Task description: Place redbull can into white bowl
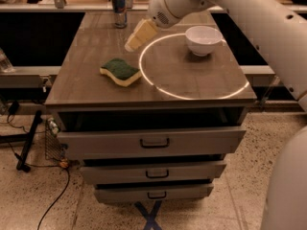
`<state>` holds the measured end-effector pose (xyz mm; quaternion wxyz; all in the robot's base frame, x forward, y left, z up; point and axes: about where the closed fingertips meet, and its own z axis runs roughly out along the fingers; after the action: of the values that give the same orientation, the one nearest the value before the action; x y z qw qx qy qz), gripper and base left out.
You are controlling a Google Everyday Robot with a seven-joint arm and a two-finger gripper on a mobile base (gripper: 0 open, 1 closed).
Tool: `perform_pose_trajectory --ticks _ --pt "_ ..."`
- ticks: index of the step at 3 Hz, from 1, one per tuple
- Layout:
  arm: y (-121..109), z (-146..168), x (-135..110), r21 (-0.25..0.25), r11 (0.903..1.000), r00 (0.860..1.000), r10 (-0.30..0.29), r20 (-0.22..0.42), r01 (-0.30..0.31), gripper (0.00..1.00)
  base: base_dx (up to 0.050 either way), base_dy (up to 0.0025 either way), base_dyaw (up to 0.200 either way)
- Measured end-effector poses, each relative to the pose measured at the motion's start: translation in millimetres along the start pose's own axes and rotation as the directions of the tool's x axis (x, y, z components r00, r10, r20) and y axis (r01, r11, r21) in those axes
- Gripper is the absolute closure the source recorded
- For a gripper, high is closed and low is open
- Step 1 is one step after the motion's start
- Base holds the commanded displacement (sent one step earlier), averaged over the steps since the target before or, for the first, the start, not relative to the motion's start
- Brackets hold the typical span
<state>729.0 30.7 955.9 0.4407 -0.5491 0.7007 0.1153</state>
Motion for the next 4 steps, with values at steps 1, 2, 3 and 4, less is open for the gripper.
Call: perform_pose_trajectory --ticks 1,2,3,4 --pt "-43.7 18.8 21.0 0.069 0.9945 0.994 0.074 0.084 -0.079 0.0 0.0 0.0 0.0" --pt "-78.0 49.6 4.4 0.137 0.9798 0.976 0.119 0.185 -0.146 0.0 0.0 0.0 0.0" --pt "-77.8 50.1 4.3 0.136 0.9799 0.976 0.119 0.185 -0.146 0.0 0.05 -0.00013 0.003" --pt "-77.7 50.2 4.3 0.136 0.9799 0.976 0.119 0.185 -0.146 0.0 0.049 0.0 0.0"
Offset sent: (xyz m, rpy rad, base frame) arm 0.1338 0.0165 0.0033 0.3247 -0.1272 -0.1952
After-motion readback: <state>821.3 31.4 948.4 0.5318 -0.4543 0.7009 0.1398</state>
